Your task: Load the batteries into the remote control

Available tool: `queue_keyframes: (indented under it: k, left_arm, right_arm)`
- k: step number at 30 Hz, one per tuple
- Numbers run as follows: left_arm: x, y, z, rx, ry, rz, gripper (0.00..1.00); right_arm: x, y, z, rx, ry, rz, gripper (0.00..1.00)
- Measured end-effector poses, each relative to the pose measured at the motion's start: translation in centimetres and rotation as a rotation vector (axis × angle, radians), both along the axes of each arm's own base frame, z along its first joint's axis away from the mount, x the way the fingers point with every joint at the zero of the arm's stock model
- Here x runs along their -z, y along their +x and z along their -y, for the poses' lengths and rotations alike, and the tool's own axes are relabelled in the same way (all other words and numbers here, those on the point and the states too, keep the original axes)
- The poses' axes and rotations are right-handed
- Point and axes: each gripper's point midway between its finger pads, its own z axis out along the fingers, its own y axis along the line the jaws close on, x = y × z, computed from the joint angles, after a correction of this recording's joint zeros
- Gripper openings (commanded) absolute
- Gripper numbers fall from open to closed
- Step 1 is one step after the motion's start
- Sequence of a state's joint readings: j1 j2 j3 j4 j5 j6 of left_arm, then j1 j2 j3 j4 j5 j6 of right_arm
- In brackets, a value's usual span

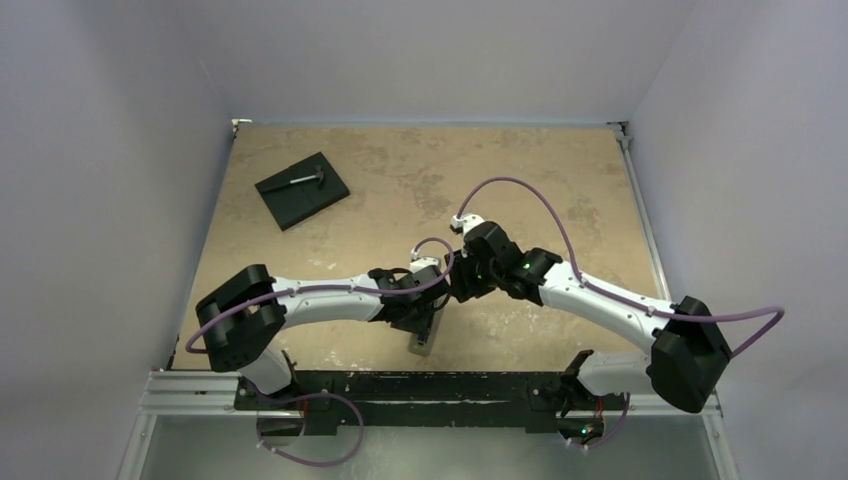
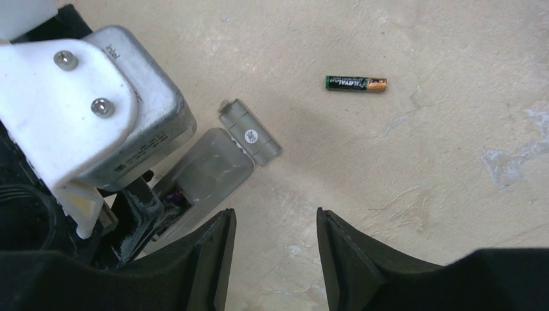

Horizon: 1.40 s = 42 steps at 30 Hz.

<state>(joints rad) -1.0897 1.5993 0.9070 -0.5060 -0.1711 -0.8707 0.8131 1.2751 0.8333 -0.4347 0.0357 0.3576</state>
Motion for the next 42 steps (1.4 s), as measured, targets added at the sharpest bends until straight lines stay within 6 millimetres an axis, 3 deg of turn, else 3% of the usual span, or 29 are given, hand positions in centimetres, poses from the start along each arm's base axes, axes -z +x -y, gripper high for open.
queue_keyframes:
  k: [7, 14, 29, 42]
  left_arm:
    - [-0.9, 0.2, -1.0, -0.009, 0.028, 0.021, 0.43]
    - [-3.6, 0.7, -1.7, -0.005, 0.014, 0.081, 0.45]
    - [-6.9, 0.9, -3.6, -0.015, 0.001, 0.155, 0.53]
    - [-6.7, 0.4, -4.9, -0.016, 0.007, 0.159, 0.62]
  right_arm:
    - [-0.3, 1.5, 0.0, 0.04, -0.029, 0.035, 0.59]
    - [-0.2, 3.6, -0.3, 0.081, -0.064, 0.055, 0.6]
    - [1.6, 8.7, 0.2, 0.154, -0.111, 0.033, 0.6]
    - [4.2, 10.0, 0.6, 0.25, -0.1, -0.031, 0.6]
